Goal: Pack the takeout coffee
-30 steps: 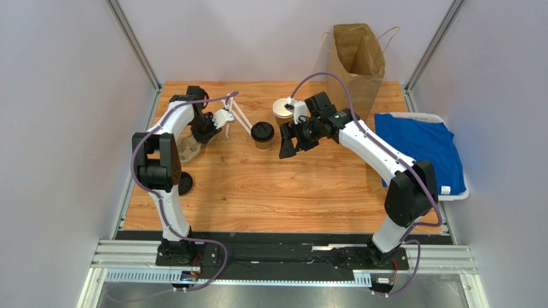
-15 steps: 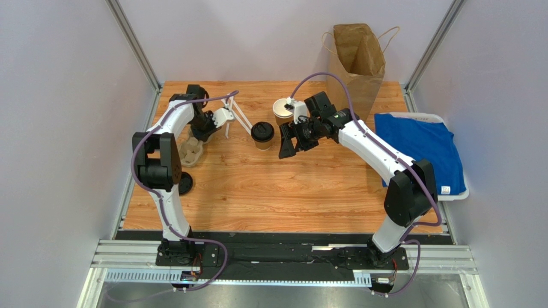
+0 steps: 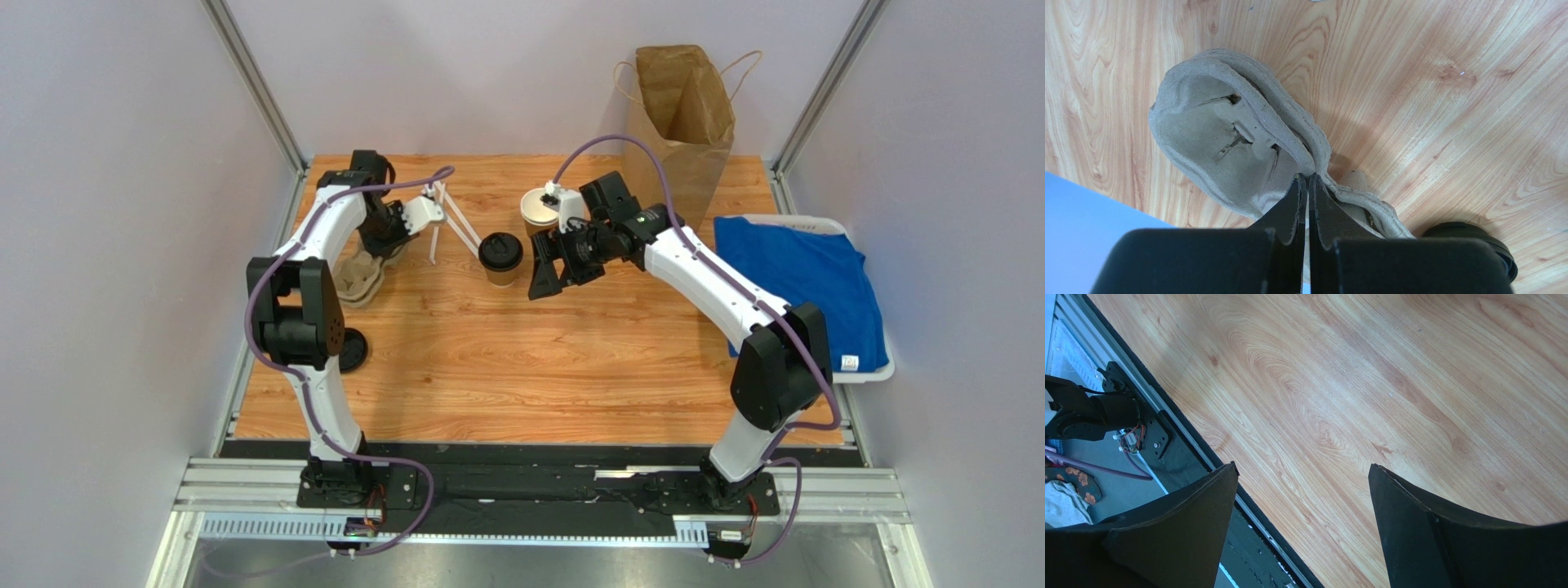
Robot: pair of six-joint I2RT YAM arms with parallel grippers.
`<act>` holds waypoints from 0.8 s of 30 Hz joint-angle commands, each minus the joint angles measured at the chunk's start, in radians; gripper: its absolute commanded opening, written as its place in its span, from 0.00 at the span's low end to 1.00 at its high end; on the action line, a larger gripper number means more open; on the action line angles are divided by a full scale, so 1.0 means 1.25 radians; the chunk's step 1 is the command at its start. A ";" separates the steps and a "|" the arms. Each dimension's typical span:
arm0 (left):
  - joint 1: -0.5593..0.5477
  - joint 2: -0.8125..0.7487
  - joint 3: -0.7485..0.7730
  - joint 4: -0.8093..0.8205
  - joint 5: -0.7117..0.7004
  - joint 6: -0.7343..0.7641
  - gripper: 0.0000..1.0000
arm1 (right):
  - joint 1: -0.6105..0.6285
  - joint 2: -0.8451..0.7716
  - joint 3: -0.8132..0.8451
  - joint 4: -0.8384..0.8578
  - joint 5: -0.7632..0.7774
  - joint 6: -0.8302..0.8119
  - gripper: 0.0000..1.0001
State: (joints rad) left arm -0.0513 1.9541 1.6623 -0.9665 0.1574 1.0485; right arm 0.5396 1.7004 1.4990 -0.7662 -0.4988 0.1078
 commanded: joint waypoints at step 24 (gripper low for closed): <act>-0.024 -0.169 -0.214 0.276 -0.147 -0.017 0.00 | -0.003 0.028 0.054 0.029 -0.034 0.035 0.83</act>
State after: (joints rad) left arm -0.0597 1.7943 1.4628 -0.7197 0.0048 1.0168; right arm 0.5396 1.7332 1.5311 -0.7593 -0.5255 0.1371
